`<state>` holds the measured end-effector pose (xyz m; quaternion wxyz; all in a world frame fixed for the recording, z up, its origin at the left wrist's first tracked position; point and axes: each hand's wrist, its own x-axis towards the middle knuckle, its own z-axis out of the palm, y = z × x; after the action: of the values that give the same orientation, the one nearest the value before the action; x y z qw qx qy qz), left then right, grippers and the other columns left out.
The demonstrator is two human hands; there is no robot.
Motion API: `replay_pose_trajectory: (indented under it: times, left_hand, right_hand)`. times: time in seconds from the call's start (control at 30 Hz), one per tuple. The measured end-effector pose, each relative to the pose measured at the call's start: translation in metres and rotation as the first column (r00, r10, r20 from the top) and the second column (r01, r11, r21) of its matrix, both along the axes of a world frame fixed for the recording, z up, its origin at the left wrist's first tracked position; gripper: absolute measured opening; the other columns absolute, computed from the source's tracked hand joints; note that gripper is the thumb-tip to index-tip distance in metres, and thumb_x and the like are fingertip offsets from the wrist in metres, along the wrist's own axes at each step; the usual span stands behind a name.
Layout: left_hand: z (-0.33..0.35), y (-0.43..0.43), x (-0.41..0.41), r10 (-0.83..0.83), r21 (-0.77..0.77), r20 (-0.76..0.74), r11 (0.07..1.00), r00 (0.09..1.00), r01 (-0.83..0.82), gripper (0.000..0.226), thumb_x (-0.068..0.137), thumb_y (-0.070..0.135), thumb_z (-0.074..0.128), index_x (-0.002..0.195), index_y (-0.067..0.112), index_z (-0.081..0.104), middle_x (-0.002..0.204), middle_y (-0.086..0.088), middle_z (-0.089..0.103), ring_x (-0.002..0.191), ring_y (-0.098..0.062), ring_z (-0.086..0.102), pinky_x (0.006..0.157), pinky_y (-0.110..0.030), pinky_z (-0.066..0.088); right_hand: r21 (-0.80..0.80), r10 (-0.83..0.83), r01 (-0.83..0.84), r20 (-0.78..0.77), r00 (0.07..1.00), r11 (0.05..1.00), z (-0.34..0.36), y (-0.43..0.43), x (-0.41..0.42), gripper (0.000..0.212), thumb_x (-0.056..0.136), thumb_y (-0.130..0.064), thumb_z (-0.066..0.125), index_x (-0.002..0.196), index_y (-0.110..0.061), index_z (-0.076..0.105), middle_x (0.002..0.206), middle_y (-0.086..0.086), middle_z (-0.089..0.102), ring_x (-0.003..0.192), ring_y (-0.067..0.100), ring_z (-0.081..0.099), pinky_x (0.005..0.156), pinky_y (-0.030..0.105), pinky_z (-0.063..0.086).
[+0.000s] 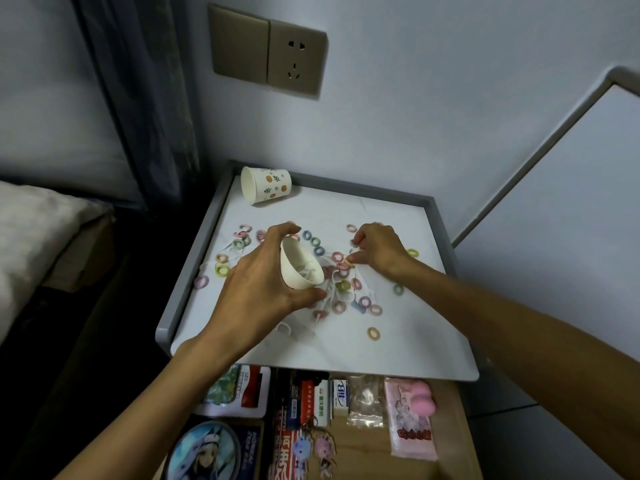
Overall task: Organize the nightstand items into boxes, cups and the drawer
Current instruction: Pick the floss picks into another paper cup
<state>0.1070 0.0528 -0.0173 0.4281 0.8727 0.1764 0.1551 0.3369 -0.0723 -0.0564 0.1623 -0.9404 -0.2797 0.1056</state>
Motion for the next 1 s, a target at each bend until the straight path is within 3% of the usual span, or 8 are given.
replay_pose_trajectory:
  times: [0.23,0.37,0.47,0.6,0.7,0.83,1.0]
  left_hand:
    - [0.001,0.000,0.000,-0.002,-0.002,-0.003,1.000,1.000,0.002,0.089,0.066,0.040,0.089,0.139,0.035,0.038,0.125,0.008,0.059,0.097,-0.011,0.051,0.074,-0.024,0.037]
    - [0.002,0.001,-0.001,-0.001,-0.005,0.000,1.000,1.000,0.001,0.089,0.065,0.040,0.089,0.138,0.035,0.038,0.125,0.008,0.060,0.098,-0.012,0.053,0.076,-0.026,0.039]
    - [0.002,0.002,-0.001,0.005,0.003,0.004,1.000,1.000,-0.005,0.089,0.065,0.041,0.089,0.137,0.035,0.038,0.125,0.008,0.060,0.100,-0.014,0.055,0.077,-0.028,0.042]
    - [0.002,0.002,-0.001,0.006,0.013,-0.001,1.000,1.000,-0.006,0.088,0.065,0.040,0.089,0.137,0.036,0.038,0.122,0.009,0.059,0.097,-0.011,0.052,0.072,-0.024,0.039]
    - [0.003,0.002,-0.001,0.004,0.009,-0.011,1.000,1.000,-0.004,0.088,0.065,0.041,0.089,0.137,0.036,0.039,0.115,0.014,0.056,0.095,-0.008,0.048,0.067,-0.008,0.033]
    - [0.002,0.002,-0.001,0.002,-0.005,-0.007,1.000,1.000,-0.002,0.087,0.065,0.042,0.089,0.136,0.037,0.039,0.114,0.015,0.055,0.096,-0.010,0.051,0.068,-0.015,0.035]
    - [0.002,0.002,-0.002,-0.006,0.005,-0.017,1.000,1.000,0.006,0.088,0.066,0.040,0.089,0.138,0.035,0.037,0.122,0.011,0.057,0.096,-0.010,0.049,0.067,-0.009,0.032]
  right_hand:
    - [-0.039,-0.053,0.053,0.012,0.999,0.998,-0.005,-0.003,0.005,0.037,0.080,-0.028,0.081,0.099,0.002,0.071,0.104,0.016,0.070,0.091,0.028,0.065,0.087,0.042,0.055]
    - [0.010,-0.069,0.069,0.032,0.997,0.998,-0.008,-0.008,0.005,0.048,0.078,-0.028,0.083,0.112,-0.011,0.054,0.110,0.008,0.061,0.096,0.023,0.058,0.080,0.035,0.049]
    - [0.044,0.019,-0.024,0.104,0.994,0.999,-0.004,-0.009,0.003,0.056,0.078,-0.025,0.083,0.120,-0.014,0.049,0.117,0.005,0.053,0.101,0.020,0.053,0.082,0.030,0.044]
    - [-0.228,0.263,-0.212,0.223,0.939,0.950,0.005,0.006,0.002,0.046,0.084,-0.031,0.077,0.123,-0.013,0.062,0.125,0.008,0.055,0.115,0.026,0.049,0.094,0.035,0.042]
    - [-0.346,0.209,-0.134,0.189,0.959,0.929,0.010,0.022,0.007,0.039,0.086,-0.028,0.076,0.116,-0.007,0.067,0.119,0.012,0.063,0.114,0.029,0.055,0.090,0.036,0.047]
    - [-0.402,0.123,-0.043,0.174,0.977,0.915,0.014,0.028,0.010,0.034,0.083,-0.028,0.078,0.105,-0.004,0.069,0.108,0.016,0.069,0.104,0.031,0.063,0.078,0.032,0.047]
    - [-0.480,0.255,-0.107,0.254,0.933,0.870,0.007,0.023,0.000,0.023,0.094,-0.019,0.065,0.110,-0.003,0.066,0.113,0.015,0.068,0.105,0.030,0.062,0.079,0.033,0.046]
